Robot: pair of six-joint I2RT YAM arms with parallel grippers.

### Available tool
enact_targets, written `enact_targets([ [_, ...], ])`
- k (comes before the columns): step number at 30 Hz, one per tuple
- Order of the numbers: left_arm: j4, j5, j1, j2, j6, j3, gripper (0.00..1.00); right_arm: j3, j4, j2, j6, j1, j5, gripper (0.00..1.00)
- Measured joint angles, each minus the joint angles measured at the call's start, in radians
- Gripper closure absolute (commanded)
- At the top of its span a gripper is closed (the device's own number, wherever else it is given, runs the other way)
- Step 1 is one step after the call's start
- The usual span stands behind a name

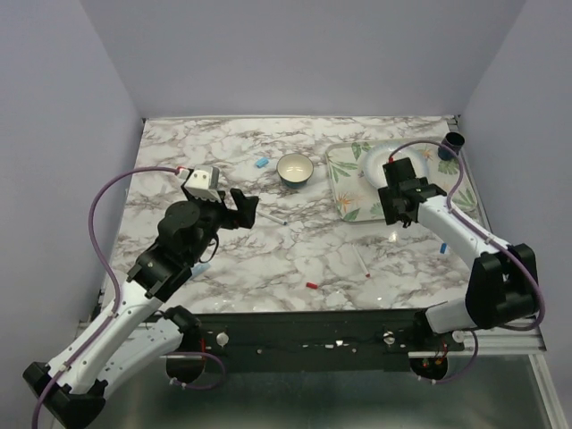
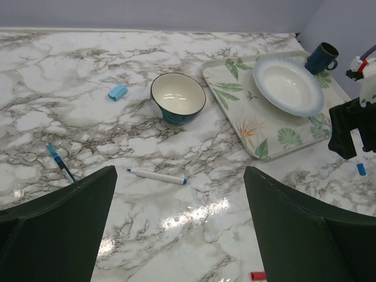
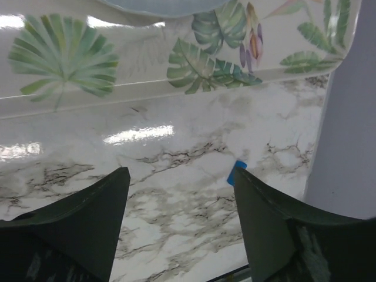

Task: Insert the pens into the pen caps

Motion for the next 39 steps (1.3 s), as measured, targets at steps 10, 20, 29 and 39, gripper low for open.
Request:
enact_targets([
  [10, -0.008, 0.000, -0.016, 0.013, 0.001, 0.000, 0.01, -0.003, -0.032, 0.097, 0.034, -0.293, -0.092, 0.42],
  [20, -0.006, -0.002, -0.034, 0.011, 0.002, 0.000, 0.01, -0.042, 0.029, 0.172, 0.028, -0.397, -0.159, 0.52],
  [29, 0.000, -0.010, -0.034, 0.031, 0.009, -0.001, 0.01, -0.052, 0.052, 0.166, 0.029, -0.499, -0.280, 0.58],
  [39, 0.008, -0.010, -0.034, 0.070, 0.008, -0.008, 0.01, -0.045, 0.056, 0.212, 0.030, -0.574, -0.383, 0.51],
])
